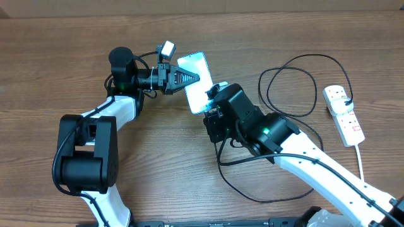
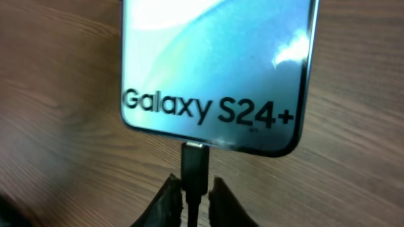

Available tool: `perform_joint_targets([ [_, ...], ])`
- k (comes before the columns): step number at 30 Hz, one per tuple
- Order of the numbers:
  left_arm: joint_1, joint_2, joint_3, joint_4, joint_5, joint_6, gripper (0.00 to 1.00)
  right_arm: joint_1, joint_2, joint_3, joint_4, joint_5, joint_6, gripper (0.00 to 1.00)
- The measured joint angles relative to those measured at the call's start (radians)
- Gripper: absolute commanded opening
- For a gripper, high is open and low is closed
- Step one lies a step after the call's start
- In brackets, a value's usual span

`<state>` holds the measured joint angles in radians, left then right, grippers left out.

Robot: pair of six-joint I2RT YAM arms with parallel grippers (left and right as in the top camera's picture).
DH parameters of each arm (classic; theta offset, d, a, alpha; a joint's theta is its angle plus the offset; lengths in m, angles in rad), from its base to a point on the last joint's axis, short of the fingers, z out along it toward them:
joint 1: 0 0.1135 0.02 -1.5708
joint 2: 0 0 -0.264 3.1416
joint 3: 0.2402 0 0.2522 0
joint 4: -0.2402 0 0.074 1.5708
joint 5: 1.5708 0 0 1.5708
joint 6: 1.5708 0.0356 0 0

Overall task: Plug charger to phone and switch on socket
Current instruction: 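Open the right gripper and pull it away from the plugged cable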

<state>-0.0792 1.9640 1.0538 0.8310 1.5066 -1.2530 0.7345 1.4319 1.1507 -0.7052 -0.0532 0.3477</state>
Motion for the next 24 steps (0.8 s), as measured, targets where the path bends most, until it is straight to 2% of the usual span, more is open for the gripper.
perform_joint_targets([
  [3, 0.0, 0.0, 0.0, 0.0, -0.005, 0.005, 0.04, 0.0, 0.032, 0.0, 0.003, -0.001, 0.002, 0.04],
  [24, -0.019, 0.0, 0.008, 0.004, -0.034, 0.055, 0.05, 0.001, 0.048, -0.012, 0.053, 0.001, -0.012, 0.04],
])
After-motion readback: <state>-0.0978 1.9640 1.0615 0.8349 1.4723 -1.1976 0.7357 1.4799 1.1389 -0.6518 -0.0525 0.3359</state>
